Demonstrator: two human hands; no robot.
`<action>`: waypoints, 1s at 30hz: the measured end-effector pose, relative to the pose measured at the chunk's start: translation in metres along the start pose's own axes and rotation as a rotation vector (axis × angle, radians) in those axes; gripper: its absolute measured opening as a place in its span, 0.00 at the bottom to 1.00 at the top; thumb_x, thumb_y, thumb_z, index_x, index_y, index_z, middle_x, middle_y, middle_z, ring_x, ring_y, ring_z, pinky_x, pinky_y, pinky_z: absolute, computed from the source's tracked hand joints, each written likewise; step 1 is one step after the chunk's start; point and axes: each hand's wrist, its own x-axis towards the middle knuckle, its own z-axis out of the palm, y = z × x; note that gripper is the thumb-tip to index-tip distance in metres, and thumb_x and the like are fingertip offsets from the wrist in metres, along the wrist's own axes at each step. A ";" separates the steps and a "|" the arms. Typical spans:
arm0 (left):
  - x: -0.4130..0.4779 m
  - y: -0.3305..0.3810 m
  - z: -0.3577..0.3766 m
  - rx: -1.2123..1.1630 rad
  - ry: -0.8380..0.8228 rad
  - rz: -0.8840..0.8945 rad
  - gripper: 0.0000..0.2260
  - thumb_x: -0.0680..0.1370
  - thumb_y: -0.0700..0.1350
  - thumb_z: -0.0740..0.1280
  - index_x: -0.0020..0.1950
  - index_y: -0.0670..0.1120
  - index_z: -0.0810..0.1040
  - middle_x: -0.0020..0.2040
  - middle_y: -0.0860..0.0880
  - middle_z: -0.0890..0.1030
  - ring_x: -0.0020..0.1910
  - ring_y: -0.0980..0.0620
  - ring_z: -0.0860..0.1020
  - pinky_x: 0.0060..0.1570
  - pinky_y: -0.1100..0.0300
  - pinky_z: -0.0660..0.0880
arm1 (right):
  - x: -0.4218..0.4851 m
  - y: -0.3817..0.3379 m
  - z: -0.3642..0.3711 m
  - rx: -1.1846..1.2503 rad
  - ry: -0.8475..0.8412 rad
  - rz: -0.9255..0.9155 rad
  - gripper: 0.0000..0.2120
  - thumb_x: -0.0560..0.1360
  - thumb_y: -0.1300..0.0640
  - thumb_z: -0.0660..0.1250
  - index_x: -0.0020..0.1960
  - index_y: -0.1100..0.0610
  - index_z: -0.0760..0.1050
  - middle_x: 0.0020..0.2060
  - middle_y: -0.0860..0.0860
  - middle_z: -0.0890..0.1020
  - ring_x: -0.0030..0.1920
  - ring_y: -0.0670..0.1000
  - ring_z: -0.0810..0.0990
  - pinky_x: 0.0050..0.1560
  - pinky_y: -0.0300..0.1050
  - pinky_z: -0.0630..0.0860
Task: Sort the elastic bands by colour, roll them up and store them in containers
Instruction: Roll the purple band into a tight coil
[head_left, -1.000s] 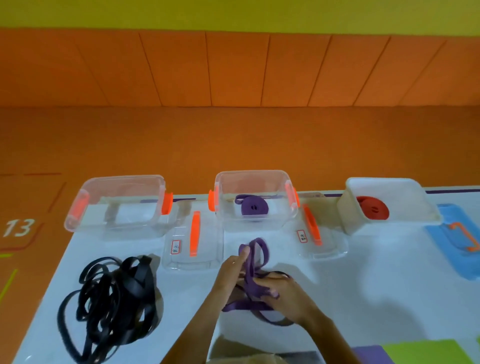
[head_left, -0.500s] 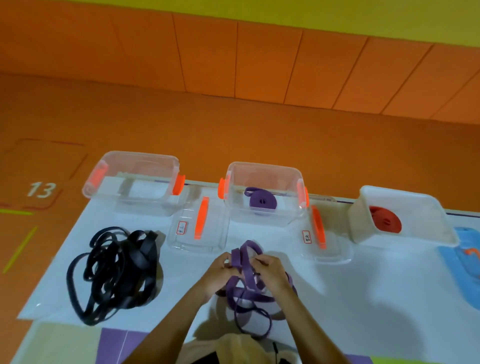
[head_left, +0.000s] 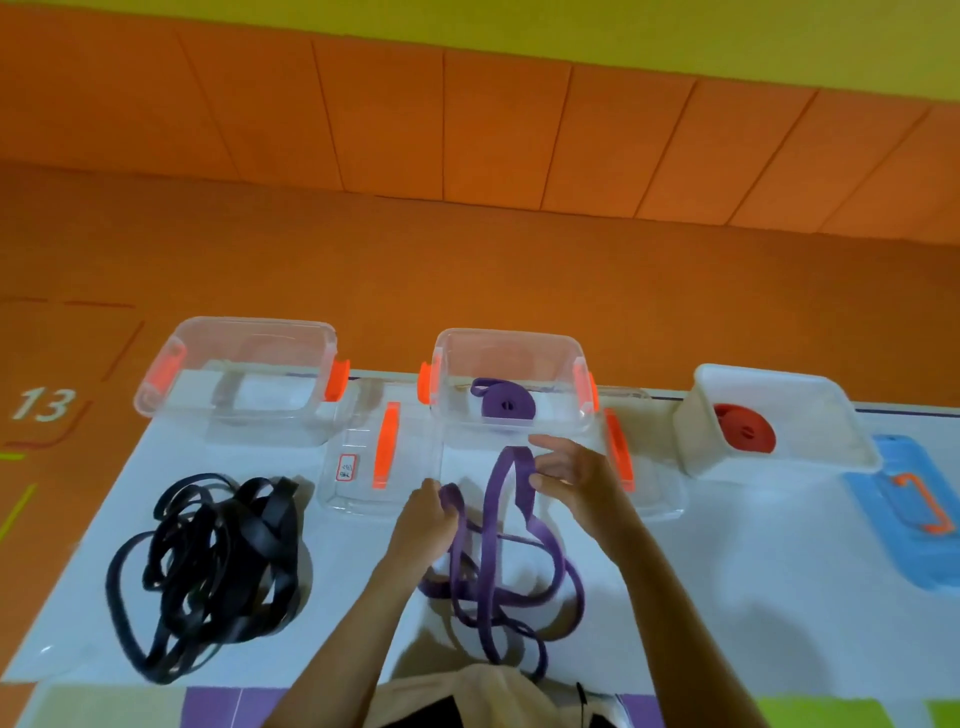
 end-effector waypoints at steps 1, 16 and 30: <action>0.001 0.009 -0.002 -0.044 0.017 0.090 0.17 0.87 0.47 0.61 0.76 0.47 0.69 0.72 0.45 0.76 0.71 0.44 0.77 0.64 0.58 0.73 | -0.002 -0.006 -0.005 0.036 0.005 0.002 0.19 0.77 0.68 0.74 0.64 0.53 0.81 0.50 0.52 0.89 0.52 0.50 0.88 0.57 0.42 0.83; -0.026 0.080 -0.010 -0.613 -0.115 0.431 0.06 0.80 0.45 0.75 0.49 0.58 0.85 0.46 0.52 0.87 0.45 0.59 0.85 0.45 0.67 0.79 | -0.013 -0.038 -0.026 0.079 0.146 -0.105 0.14 0.74 0.59 0.80 0.50 0.42 0.81 0.51 0.41 0.86 0.54 0.45 0.86 0.50 0.36 0.81; -0.050 0.095 -0.022 -0.504 0.245 0.524 0.17 0.77 0.46 0.79 0.65 0.49 0.84 0.59 0.58 0.85 0.57 0.59 0.83 0.60 0.68 0.79 | -0.003 -0.058 -0.001 0.195 0.369 -0.047 0.10 0.68 0.56 0.76 0.45 0.51 0.76 0.40 0.49 0.86 0.43 0.51 0.88 0.37 0.44 0.85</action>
